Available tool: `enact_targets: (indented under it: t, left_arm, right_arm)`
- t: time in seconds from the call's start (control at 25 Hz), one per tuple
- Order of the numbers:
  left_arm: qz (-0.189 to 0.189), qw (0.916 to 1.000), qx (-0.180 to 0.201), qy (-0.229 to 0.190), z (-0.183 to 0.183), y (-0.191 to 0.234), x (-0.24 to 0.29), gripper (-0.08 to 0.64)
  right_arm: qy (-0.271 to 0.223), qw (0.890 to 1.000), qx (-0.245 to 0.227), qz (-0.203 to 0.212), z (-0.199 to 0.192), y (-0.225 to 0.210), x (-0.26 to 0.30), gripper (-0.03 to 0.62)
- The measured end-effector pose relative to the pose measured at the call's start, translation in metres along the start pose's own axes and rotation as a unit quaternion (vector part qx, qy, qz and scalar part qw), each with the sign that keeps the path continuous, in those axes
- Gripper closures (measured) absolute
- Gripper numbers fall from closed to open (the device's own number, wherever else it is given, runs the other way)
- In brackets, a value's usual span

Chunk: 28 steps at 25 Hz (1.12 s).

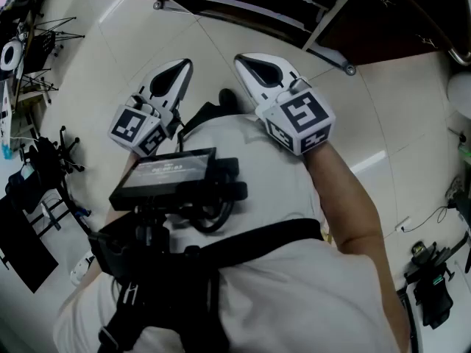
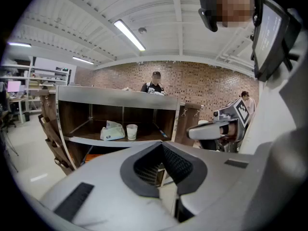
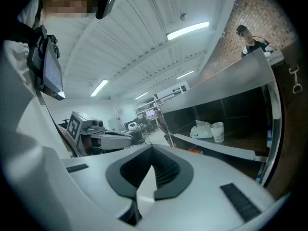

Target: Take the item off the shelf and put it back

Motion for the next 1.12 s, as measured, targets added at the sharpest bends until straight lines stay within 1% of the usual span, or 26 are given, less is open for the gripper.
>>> enact_targets:
  t: [0.12, 0.24, 0.36, 0.48, 0.72, 0.84, 1.0, 1.12]
  left_arm:
    - [0.011, 0.9998, -0.016, 0.002, 0.000, 0.015, 0.003, 0.560]
    - [0.005, 0.9997, -0.024, 0.005, 0.000, 0.032, 0.007, 0.560]
    - [-0.008, 0.9993, -0.037, -0.001, 0.005, 0.057, 0.015, 0.560]
    - [-0.029, 0.9985, -0.046, -0.009, 0.016, 0.084, 0.027, 0.560]
    - [-0.063, 0.9970, -0.042, -0.014, 0.045, 0.140, 0.052, 0.560]
    - [-0.085, 0.9951, -0.048, -0.013, 0.046, 0.166, 0.061, 0.560]
    - [-0.093, 0.9943, -0.052, -0.001, 0.046, 0.206, 0.052, 0.560]
    - [-0.110, 0.9928, -0.048, 0.007, 0.043, 0.223, 0.054, 0.560]
  right_arm:
    - [0.006, 1.000, 0.002, 0.010, -0.004, -0.002, 0.015, 0.586]
    - [0.019, 1.000, 0.000, 0.007, -0.005, -0.007, 0.031, 0.586]
    - [0.031, 0.999, -0.009, -0.009, -0.001, -0.015, 0.052, 0.586]
    - [0.046, 0.998, -0.010, -0.035, 0.004, -0.029, 0.071, 0.586]
    - [0.085, 0.994, -0.018, -0.066, 0.015, -0.056, 0.122, 0.586]
    - [0.106, 0.991, -0.021, -0.077, 0.015, -0.061, 0.147, 0.586]
    - [0.118, 0.989, -0.008, -0.084, 0.013, -0.055, 0.188, 0.586]
    - [0.133, 0.986, -0.007, -0.099, 0.013, -0.056, 0.202, 0.586]
Point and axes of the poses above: the fingertips, and each gripper's own axes: x forward along the fingers, y to its left, z out of its top, the point moved 3 cm from there along -x, backward along the fingers, and after that the axes turned 12 degrees about -x, right-handed, at the moved point
